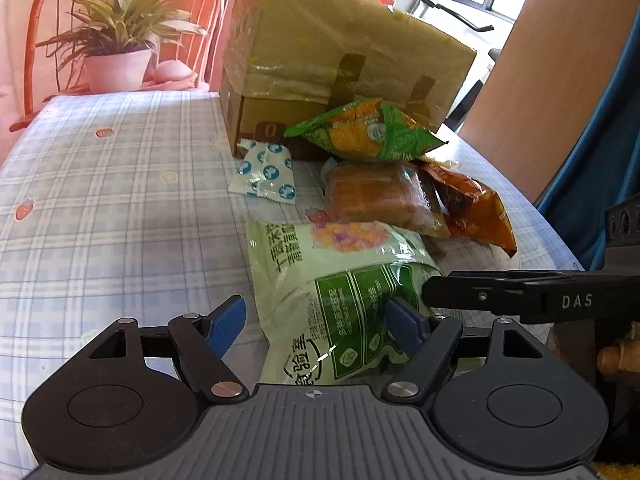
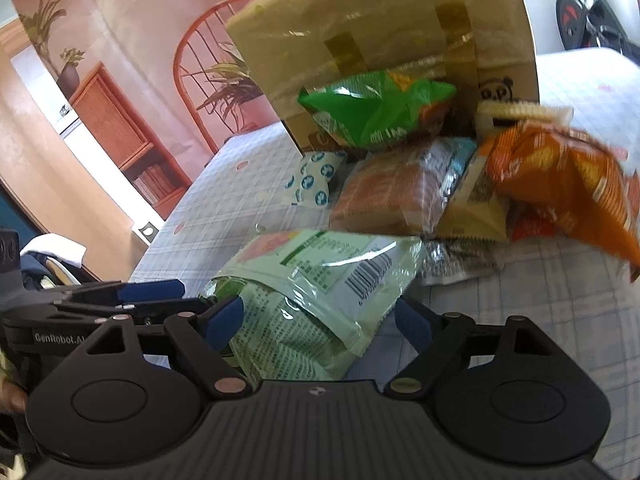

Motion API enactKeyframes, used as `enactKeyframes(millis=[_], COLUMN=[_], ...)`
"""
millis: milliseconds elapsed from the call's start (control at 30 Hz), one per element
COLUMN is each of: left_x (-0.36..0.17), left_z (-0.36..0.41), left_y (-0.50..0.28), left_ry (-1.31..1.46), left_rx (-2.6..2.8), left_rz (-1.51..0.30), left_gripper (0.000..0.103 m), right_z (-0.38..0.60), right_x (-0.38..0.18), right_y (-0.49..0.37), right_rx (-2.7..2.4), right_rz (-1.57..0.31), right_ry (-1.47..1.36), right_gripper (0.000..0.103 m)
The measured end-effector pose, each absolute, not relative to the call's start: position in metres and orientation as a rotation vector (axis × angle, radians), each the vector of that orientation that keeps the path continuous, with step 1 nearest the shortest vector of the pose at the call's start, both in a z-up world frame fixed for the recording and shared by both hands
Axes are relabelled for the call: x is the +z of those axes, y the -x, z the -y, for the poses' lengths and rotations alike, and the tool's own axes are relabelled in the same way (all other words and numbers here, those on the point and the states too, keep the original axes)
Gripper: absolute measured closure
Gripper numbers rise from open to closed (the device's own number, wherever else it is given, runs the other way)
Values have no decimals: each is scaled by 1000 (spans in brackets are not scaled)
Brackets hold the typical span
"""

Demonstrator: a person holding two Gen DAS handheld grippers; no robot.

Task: Organize snacks
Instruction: 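Lower the left tool to the green-and-white bag and close on it, then lift the green-and-white bag with the left tool and carry it over the box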

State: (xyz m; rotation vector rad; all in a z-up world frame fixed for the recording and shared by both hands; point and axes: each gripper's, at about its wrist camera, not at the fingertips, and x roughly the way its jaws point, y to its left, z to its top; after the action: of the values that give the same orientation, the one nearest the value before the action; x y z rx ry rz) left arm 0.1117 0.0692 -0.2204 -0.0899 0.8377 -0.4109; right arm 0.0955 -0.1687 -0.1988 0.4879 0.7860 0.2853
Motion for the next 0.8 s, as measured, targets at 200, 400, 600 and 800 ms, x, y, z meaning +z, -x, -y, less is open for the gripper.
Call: enactKeyframes(millis=[200, 400, 600, 800], left_x=[-228, -233, -235, -238], left_z=[-64, -62, -64, -62], left_y=[-114, -111, -103, -89], left_ry=[89, 103, 150, 182], left_rx=[-436, -453, -425, -384], left_rz=[-851, -840, -805, -777], left_gripper=[33, 45, 49, 49], right_z=[171, 173, 173, 171], right_x=[-209, -214, -211, -211], right_y=[-101, -103, -99, -96], right_rx=[297, 310, 333, 346], right_rz=[-811, -810, -765, -749], right_ry=[-549, -586, -588, -586], right_gripper=[17, 20, 36, 39])
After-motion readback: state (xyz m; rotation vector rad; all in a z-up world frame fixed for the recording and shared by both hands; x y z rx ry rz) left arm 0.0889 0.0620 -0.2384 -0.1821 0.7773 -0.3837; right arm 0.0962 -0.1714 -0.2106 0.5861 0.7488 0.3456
